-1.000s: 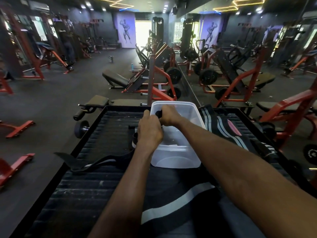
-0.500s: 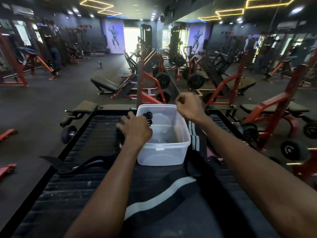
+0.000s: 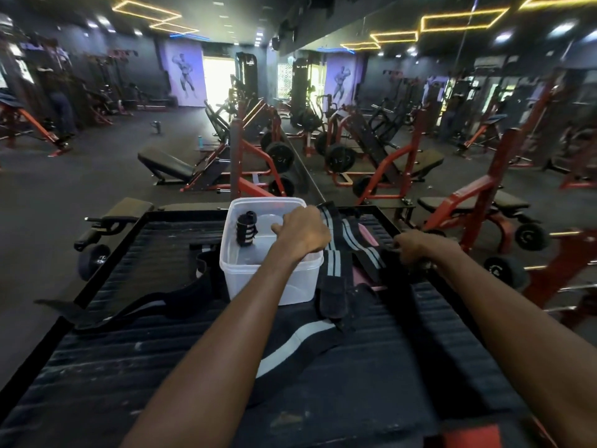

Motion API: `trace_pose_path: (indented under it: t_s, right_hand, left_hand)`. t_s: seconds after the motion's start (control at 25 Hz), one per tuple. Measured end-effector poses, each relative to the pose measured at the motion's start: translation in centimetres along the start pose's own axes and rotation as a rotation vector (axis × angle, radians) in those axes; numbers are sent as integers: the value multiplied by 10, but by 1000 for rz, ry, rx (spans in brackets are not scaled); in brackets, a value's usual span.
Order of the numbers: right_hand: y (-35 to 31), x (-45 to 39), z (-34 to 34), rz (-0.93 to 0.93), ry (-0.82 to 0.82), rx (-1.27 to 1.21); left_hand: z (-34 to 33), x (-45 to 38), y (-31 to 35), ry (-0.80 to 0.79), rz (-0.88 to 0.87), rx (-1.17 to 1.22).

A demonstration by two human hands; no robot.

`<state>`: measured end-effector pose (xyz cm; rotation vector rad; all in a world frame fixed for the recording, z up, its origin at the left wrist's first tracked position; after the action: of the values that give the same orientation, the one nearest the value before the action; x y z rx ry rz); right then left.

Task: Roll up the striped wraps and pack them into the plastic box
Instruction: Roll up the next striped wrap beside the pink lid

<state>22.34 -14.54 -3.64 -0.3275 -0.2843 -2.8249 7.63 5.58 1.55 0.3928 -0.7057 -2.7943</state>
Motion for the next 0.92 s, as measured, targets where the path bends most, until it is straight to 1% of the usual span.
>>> trace_pose_path:
  t_s: [0.04, 0.08, 0.2, 0.28, 0.32, 0.36, 0.4, 0.44, 0.56, 0.72, 0.8, 0.88, 0.92]
  right_hand:
    - [2, 11, -6, -10, -89, 11]
    - [7, 12, -13, -8, -120, 2]
    - [24, -1, -24, -33, -100, -87]
    - [41, -32, -41, -55, -41, -158]
    - [41, -32, -42, -42, -10, -205]
    - [38, -27, -41, -40, 7, -269]
    - [29, -4, -33, -56, 18, -360]
    - [26, 7, -31, -92, 2, -431]
    - [28, 12, -27, -150, -2, -605]
    - [31, 23, 2, -226, -5, -1051]
    - [14, 40, 31, -148, -70, -1325]
    - [-10, 55, 60, -9, -181, -1559]
    - [-24, 62, 71, 66, -253, -1636]
  left_hand:
    - [-4, 1, 2, 1, -5, 2]
    - [-8, 2, 3, 8, -13, 6]
    - [-12, 7, 4, 43, -32, 30]
    - [-13, 7, -1, 55, -32, 41]
    - [-13, 7, -4, 60, -34, 43]
    - [-13, 8, -6, 64, -38, 44]
    - [-13, 8, -9, 71, -46, 47]
    - [-12, 8, -11, 79, -53, 53]
    - [-8, 8, -19, 94, -64, 69]
    - [10, 7, -28, 156, -87, 72]
    - [23, 6, -34, 183, -94, 70]
    - [37, 5, -45, 201, -75, 42]
    - [44, 4, -51, 215, -66, 12]
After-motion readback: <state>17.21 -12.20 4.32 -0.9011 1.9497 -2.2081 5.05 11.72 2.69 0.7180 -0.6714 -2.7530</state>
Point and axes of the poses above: each hand's wrist, its own x-axis away from the middle knuckle, its own z-axis out of the back of the hand, y = z × x, the point moved 7 cm from there along -x, towards the middle knuckle, and after that the axes turned 8 degrees about -z, right-handed, at the moved point
